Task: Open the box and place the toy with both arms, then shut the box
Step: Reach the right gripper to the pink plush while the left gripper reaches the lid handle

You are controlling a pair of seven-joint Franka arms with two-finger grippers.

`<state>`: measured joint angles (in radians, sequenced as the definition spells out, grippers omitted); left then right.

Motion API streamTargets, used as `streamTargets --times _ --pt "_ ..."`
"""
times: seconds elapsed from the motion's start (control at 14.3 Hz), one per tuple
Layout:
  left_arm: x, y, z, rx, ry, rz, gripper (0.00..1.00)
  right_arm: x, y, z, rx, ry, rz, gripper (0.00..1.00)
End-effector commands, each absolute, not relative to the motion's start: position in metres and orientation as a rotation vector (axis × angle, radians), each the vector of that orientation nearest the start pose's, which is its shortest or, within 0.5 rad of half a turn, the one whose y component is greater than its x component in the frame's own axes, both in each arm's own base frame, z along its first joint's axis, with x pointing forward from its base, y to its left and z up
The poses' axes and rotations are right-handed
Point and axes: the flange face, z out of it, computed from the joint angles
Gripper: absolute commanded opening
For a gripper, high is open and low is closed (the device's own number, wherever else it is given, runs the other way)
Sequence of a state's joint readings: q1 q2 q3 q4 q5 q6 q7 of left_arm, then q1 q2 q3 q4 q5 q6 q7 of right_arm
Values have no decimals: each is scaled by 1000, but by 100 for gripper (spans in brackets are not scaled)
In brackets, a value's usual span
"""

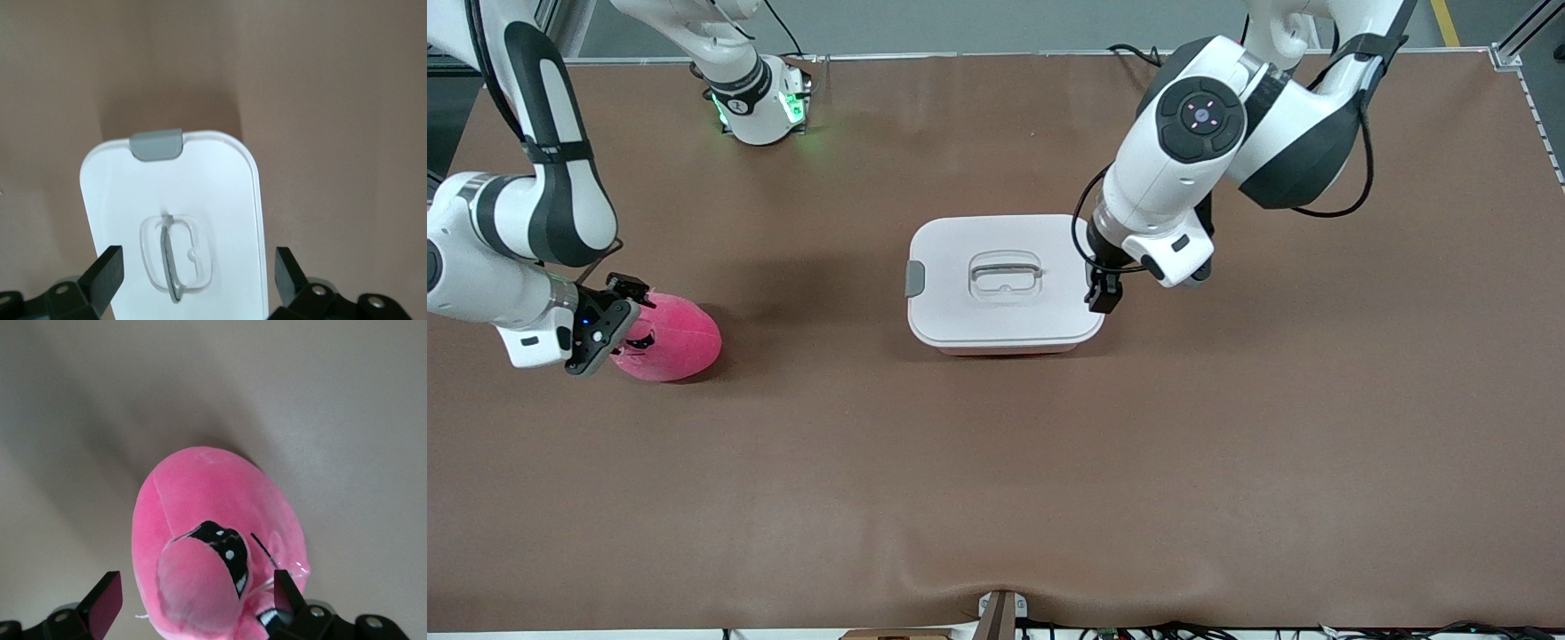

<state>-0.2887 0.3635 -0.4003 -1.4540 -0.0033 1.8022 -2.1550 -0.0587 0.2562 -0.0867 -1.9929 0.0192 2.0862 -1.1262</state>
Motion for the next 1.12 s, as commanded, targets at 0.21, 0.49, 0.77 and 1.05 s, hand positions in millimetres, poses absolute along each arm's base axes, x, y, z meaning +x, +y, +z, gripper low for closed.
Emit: streamTargets --times 0.21,0.49,0.77,1.05 --pt "526 -431 484 -2254 -2284 208 100 575 -81 316 -2674 -1388 186 42" --pt "512 -460 455 -2222 -2272 134 100 578 -76 326 -2642 -1395 228 0" --pt "491 -485 437 -2195 -2262 77 100 590 -58 346 -2613 -1488 194 0" --pt "485 -499 406 -2162 -2242 95 100 619 11 391 -2510 -1746 48 0"
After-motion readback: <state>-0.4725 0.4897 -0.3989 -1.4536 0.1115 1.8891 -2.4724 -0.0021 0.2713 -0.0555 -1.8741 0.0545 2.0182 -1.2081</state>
